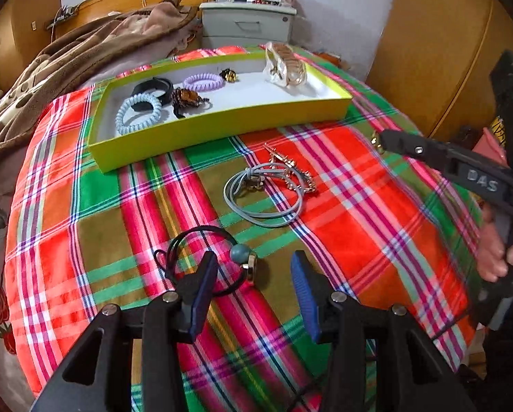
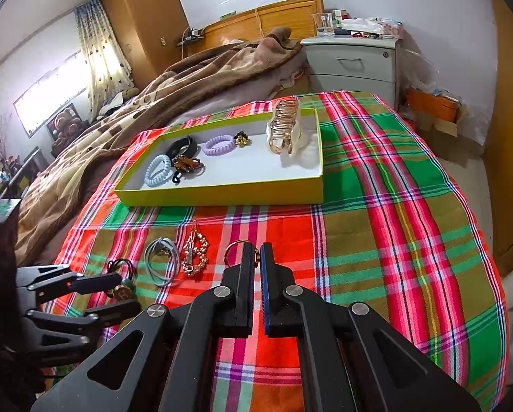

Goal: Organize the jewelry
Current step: 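Grasp the gold hoop ring with the right gripper while the left grasps the teal-beaded black hair tie, then carry the ring and black hair tie into the box lid and open both grippers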

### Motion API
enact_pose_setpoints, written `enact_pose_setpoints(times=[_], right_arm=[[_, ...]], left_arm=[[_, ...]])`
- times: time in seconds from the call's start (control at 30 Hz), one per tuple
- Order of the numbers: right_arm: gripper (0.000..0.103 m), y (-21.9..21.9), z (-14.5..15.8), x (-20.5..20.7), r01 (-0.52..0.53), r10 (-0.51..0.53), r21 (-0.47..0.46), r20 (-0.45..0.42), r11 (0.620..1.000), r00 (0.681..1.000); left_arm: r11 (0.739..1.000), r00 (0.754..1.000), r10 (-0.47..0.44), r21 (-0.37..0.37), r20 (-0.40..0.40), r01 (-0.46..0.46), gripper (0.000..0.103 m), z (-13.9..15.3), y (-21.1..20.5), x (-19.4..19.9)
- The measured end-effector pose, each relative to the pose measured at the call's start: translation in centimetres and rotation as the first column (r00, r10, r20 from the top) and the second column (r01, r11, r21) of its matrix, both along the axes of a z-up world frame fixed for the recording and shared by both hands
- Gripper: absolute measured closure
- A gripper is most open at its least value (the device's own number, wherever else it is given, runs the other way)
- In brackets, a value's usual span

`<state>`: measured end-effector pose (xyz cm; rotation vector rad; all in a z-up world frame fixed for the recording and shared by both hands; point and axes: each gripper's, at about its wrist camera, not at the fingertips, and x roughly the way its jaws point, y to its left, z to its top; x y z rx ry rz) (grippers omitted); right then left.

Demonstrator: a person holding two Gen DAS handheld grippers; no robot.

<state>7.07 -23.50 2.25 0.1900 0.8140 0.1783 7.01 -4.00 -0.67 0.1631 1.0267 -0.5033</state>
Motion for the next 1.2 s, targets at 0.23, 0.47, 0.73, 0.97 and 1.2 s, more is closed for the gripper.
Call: enact_pose_setpoints(times=[0.23, 0.47, 0.73, 0.97, 1.2], right_arm=[[0.100, 0.3, 0.2, 0.2, -0.005, 0.005, -0.001, 0.002, 1.000, 1.000], [0.100, 0.6, 0.3, 0.6, -0.009, 0.009, -0.006, 0.003, 1.000, 1.000], [0.100, 1.1, 1.6, 1.7, -0.013, 0.014, -0.013, 0.027, 1.000, 1.000], [0.100, 1.7, 2.8, 3.2, -0.020, 0.021, -0.016, 0.053, 1.000, 0.998], [0.100, 2.5, 3.5, 6.1, -0.026, 0.027, -0.026, 0.061, 0.999, 0.998]], left_arm=[[0.999, 1.000, 0.002, 0.036, 0.024, -0.003, 0.076, -0.2, -0.3, 0.2], [0.999, 1.000, 0.019, 0.026, 0.025, -0.019, 0.086, 0.2, 0.3, 0.4], [0.996, 0.995, 0.073, -0.048, 0.072, -0.070, 0.086, 2.9, 2.5, 1.7], [0.993, 0.986, 0.104, -0.067, 0.131, -0.095, 0.086, 5.4, 3.8, 3.6], [0.990, 0.980, 0.125, -0.078, 0.153, -0.114, 0.086, 6.4, 4.2, 6.6]])
